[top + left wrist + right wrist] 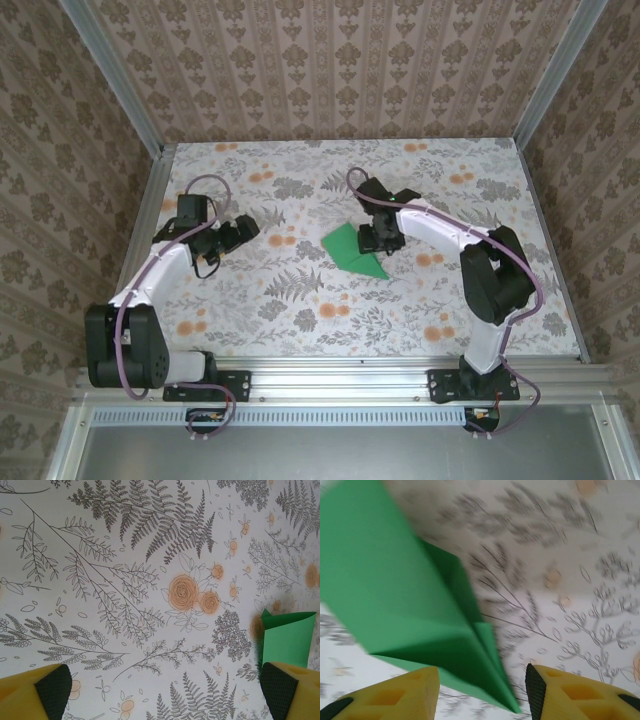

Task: Fold a paper plane with a square sheet of paper (pick it up from the middle)
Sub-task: Rotate the paper at the center of the table.

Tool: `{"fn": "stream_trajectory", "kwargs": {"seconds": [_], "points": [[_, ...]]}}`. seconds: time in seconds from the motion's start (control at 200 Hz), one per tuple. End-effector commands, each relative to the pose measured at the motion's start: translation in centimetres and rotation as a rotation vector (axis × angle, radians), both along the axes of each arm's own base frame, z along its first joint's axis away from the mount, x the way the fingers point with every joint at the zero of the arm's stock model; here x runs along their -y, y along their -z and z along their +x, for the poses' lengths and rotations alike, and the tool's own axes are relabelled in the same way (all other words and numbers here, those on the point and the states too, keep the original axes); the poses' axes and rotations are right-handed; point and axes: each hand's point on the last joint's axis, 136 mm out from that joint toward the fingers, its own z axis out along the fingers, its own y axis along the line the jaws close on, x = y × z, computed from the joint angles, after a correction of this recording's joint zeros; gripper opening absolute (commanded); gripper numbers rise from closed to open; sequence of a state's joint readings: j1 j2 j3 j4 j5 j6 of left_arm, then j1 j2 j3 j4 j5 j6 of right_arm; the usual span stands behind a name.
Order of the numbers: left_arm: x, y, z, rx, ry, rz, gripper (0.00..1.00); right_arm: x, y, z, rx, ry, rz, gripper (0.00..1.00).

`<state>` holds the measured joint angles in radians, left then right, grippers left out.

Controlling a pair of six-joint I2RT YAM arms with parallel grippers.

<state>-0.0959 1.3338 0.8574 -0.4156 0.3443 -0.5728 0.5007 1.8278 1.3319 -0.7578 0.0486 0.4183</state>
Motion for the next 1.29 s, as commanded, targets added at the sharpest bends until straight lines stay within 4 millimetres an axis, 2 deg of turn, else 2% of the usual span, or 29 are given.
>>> {"fn": "stream_trajectory", "kwargs": {"seconds": [0.0, 0.165, 0.325, 0.545, 0.755, 0.91, 1.0, 1.095, 1.29], "points": [[0.8, 0.6, -0.2, -0.019, 0.014, -0.024, 1.0, -0.5, 1.3, -1.2, -0.048, -0.02, 0.062, 0.51], [1.0, 0.6, -0.1, -0.02, 0.019, -0.021, 1.0, -0.3, 2.4, -2.1, -0.082, -0.051, 0.144, 0.55], [1.1, 0.6, -0.1, -0.02, 0.022, -0.019, 1.0, -0.5, 3.0, -1.8, -0.083, -0.063, 0.186, 0.57], [1.2, 0.7, -0.1, -0.024, 0.026, -0.018, 1.0, -0.5, 4.4, -1.0, -0.109, -0.048, 0.187, 0.48], [1.4, 1.0, -0.2, -0.029, 0.033, -0.019, 1.0, -1.4, 4.8, -1.4, -0.145, -0.033, 0.263, 0.4], [1.8, 1.1, -0.3, -0.032, 0.044, -0.026, 1.0, -3.5, 4.4, -1.8, -0.169, 0.011, 0.411, 0.36], [2.3, 1.5, -0.4, -0.041, 0.048, -0.042, 1.0, -4.7, 4.3, -2.1, -0.197, 0.095, 0.497, 0.31], [3.0, 2.0, -0.7, -0.052, 0.056, -0.058, 1.0, -6.2, 4.3, -2.4, -0.205, 0.174, 0.56, 0.31], [4.6, 3.0, -1.4, -0.077, 0.084, -0.077, 1.0, -11.0, 3.7, -3.2, -0.214, 0.236, 0.651, 0.31]]}}
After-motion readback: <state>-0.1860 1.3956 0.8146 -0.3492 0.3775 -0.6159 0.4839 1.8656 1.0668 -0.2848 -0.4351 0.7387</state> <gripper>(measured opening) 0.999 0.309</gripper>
